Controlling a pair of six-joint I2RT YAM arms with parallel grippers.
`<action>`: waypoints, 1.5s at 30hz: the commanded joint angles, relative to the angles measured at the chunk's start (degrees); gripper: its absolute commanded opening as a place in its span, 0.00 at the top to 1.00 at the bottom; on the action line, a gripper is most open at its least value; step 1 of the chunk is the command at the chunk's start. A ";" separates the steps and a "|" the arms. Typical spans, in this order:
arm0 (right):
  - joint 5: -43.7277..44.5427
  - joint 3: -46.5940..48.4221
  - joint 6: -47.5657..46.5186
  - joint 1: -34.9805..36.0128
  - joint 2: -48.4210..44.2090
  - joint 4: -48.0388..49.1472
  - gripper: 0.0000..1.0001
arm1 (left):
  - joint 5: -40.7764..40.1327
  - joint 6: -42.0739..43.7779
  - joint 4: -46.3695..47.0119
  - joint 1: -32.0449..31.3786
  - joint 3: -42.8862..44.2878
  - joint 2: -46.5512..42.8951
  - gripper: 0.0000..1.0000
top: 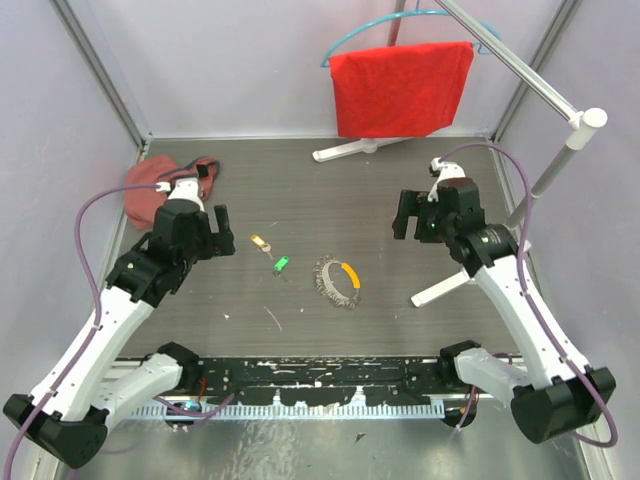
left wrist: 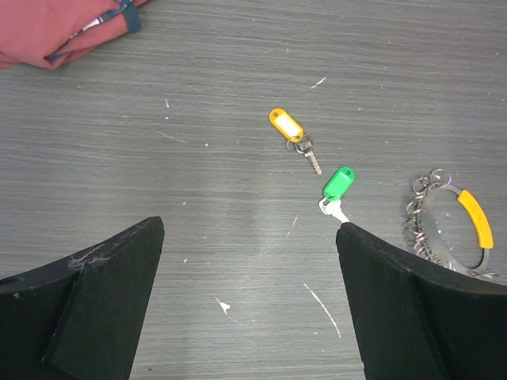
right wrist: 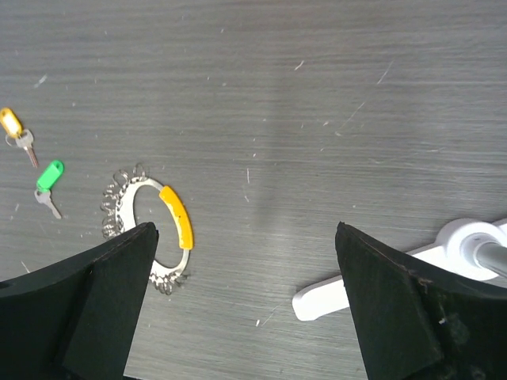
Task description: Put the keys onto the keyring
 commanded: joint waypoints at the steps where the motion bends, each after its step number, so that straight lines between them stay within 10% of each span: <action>1: -4.11 1.49 0.53 1.06 4.83 3.96 0.01 | -1.73 3.20 -0.39 -0.18 0.01 -1.33 0.02; 22: -5.13 2.35 8.73 16.22 35.03 23.25 0.49 | -2.95 6.07 -3.37 -0.18 -2.47 -4.78 0.02; 45: -10.96 4.39 10.04 16.29 46.19 26.50 0.70 | -1.54 6.50 -3.18 -0.22 -2.46 -3.52 0.02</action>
